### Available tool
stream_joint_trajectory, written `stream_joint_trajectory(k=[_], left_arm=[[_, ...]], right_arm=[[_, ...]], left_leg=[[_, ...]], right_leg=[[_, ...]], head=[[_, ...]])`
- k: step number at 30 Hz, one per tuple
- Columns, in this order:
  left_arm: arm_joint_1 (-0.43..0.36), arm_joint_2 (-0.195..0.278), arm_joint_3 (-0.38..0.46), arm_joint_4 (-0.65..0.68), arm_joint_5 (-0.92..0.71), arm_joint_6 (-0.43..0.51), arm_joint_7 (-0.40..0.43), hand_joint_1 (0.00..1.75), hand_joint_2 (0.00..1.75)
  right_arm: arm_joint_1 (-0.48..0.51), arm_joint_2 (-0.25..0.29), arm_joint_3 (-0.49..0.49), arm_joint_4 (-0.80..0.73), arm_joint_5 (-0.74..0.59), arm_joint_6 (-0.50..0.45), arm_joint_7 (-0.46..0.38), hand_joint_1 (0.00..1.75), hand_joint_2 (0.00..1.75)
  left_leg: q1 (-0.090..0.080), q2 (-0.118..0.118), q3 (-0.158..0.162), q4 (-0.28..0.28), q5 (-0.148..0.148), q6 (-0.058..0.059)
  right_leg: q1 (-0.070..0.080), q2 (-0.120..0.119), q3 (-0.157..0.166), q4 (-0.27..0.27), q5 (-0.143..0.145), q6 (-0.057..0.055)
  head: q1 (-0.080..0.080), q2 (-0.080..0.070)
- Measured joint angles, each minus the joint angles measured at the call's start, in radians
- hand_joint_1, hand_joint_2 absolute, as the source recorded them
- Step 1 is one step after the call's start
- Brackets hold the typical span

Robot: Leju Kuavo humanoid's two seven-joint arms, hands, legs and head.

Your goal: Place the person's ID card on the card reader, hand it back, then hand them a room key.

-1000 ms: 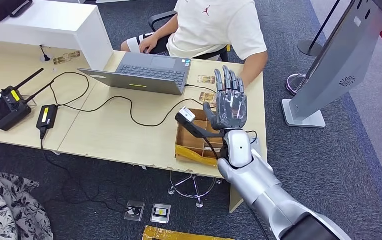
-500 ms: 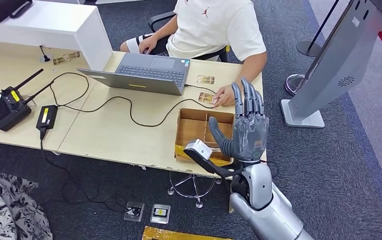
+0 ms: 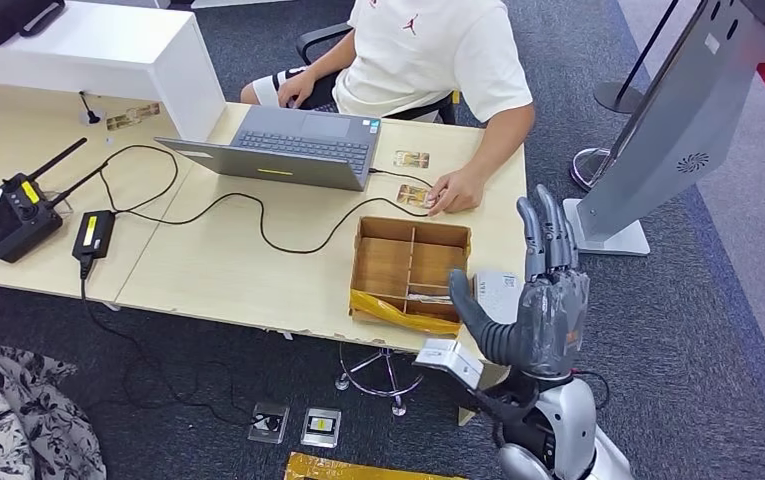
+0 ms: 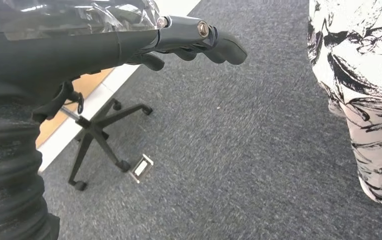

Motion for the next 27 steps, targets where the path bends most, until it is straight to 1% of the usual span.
stream_joint_trajectory(k=[3, 6, 10, 13, 15, 18, 21, 27], left_arm=[[-0.002, -0.003, 0.0, -0.002, -0.017, 0.0, 0.011, 0.0, 1.75], [-0.005, -0.007, 0.0, -0.002, -0.023, 0.0, 0.015, 0.0, 1.75], [-0.007, -0.014, 0.0, -0.001, -0.009, 0.0, -0.007, 0.0, 1.75], [-0.009, -0.018, 0.0, 0.0, 0.015, 0.0, -0.033, 0.0, 1.75], [-0.009, -0.021, 0.0, 0.0, 0.039, 0.0, -0.051, 0.0, 1.75], [-0.009, -0.023, 0.0, 0.003, 0.085, 0.0, -0.081, 0.0, 1.75], [-0.008, -0.024, 0.0, 0.007, 0.131, 0.0, -0.109, 0.0, 1.75], [-0.002, -0.024, 0.001, 0.013, 0.177, 0.0, -0.134, 0.0, 1.75]], right_arm=[[0.007, -0.011, 0.002, -0.012, -0.037, 0.01, -0.02, 0.0, 1.75], [0.009, -0.013, 0.006, -0.012, -0.052, 0.056, -0.047, 0.0, 1.75], [0.0, -0.005, 0.035, 0.016, 0.021, 0.204, -0.063, 0.0, 1.75], [-0.015, 0.025, 0.074, 0.09, 0.108, 0.313, -0.05, 0.0, 1.75], [-0.025, 0.052, 0.097, 0.15, 0.156, 0.355, -0.032, 0.0, 1.75], [-0.047, 0.091, 0.125, 0.236, 0.181, 0.388, -0.021, 0.0, 1.75], [-0.066, 0.12, 0.142, 0.304, 0.194, 0.401, -0.007, 0.0, 1.75], [-0.099, 0.141, 0.159, 0.385, 0.288, 0.396, 0.057, 0.0, 1.75]], left_leg=[[0.0, 0.0, 0.0, 0.0, 0.0, 0.0], [0.0, 0.0, 0.0, 0.0, 0.0, 0.0], [0.0, 0.0, -0.001, 0.0, 0.0, 0.0], [0.001, -0.001, -0.001, 0.0, 0.0, 0.0], [0.001, -0.001, -0.001, 0.0, 0.0, 0.0], [0.0, -0.001, -0.001, 0.0, 0.0, 0.0], [0.0, -0.002, -0.001, 0.0, 0.0, 0.0], [0.0, -0.003, -0.002, 0.0, 0.0, 0.0]], right_leg=[[0.0, 0.0, 0.0, 0.0, 0.0, 0.0], [0.0, 0.0, 0.0, 0.0, 0.0, 0.0], [0.0, 0.0, 0.0, 0.0, 0.0, 0.0], [0.001, -0.001, 0.0, 0.0, 0.0, 0.0], [0.001, -0.001, 0.0, 0.001, 0.0, 0.0], [0.001, -0.001, 0.0, 0.001, 0.0, 0.0], [0.0, -0.002, 0.0, 0.001, 0.0, 0.0], [0.0, -0.002, 0.0, 0.0, 0.0, 0.0]], head=[[0.0, 0.0], [0.0, 0.0], [0.0, 0.0], [0.0, 0.0], [0.0, 0.0], [0.0, 0.0], [0.0, 0.0], [0.0, 0.0]])
